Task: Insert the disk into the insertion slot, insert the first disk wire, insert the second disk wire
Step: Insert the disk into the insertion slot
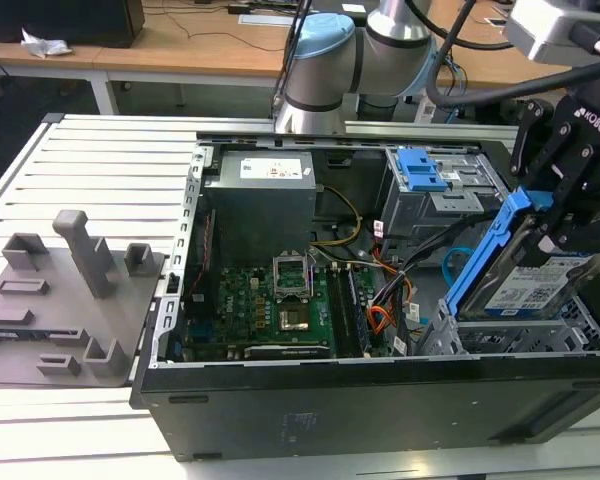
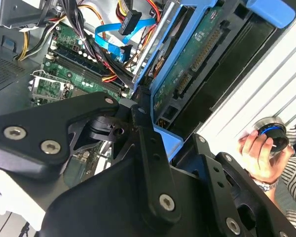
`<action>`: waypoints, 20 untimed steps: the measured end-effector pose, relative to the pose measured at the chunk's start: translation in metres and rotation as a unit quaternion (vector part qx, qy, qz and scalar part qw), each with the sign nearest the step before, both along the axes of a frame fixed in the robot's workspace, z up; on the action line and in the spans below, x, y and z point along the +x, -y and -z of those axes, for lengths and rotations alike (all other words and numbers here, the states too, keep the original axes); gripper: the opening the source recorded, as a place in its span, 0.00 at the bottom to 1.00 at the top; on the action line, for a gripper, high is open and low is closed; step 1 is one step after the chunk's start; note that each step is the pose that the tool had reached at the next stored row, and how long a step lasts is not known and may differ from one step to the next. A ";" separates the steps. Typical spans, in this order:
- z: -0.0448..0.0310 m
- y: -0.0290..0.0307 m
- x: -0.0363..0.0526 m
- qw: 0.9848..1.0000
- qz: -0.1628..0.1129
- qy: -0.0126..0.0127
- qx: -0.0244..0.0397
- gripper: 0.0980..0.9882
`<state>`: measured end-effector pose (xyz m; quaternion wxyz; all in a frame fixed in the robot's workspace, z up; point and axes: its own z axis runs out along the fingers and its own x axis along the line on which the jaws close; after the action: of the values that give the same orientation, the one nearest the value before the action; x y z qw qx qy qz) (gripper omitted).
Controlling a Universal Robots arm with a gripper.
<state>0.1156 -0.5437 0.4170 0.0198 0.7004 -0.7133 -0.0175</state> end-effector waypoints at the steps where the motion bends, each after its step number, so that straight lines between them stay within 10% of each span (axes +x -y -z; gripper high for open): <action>1: 0.0020 0.0000 0.0000 1.000 0.000 0.000 0.000 0.30; 10: 0.0240 0.0000 0.0000 1.000 0.000 0.000 0.000 0.30; 20: 0.0320 0.0000 0.0000 1.000 0.000 0.000 0.000 0.32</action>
<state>0.1155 -0.5437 0.3850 0.0200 0.7004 -0.7133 -0.0178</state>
